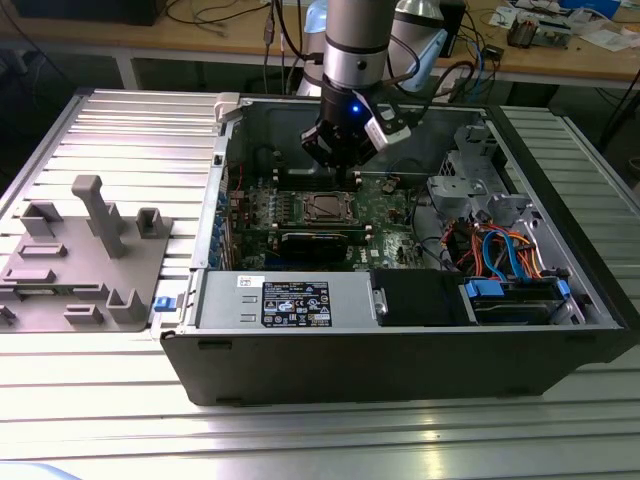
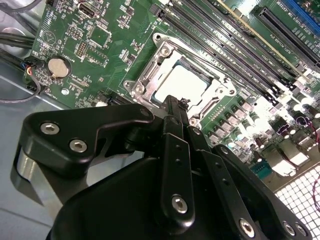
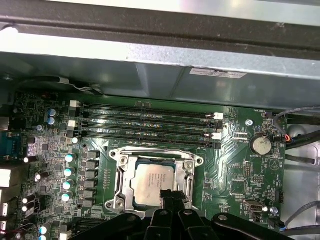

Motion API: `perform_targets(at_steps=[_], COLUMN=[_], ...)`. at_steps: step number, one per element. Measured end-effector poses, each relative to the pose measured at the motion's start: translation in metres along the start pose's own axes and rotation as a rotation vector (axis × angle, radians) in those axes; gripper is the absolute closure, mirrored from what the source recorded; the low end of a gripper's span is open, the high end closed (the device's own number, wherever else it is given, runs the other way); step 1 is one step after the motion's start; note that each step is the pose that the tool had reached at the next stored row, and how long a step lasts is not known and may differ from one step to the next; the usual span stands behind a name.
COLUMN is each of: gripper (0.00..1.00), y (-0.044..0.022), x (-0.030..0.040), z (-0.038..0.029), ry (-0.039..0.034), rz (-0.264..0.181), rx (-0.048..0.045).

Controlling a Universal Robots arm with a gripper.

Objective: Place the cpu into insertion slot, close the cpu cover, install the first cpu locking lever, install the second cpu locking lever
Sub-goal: 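Install the first cpu locking lever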

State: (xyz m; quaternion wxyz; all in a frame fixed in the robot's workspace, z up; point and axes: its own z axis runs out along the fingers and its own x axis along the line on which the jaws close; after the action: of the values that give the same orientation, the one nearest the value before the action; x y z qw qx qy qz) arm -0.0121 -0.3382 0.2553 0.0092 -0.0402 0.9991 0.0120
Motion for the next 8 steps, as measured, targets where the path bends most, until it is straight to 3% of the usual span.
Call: perform_targets(at_steps=[8], gripper=[0.89], y=[0.0], x=[0.0], z=[-0.0022], ry=[0.0001], rz=[0.0], rx=[0.0001])
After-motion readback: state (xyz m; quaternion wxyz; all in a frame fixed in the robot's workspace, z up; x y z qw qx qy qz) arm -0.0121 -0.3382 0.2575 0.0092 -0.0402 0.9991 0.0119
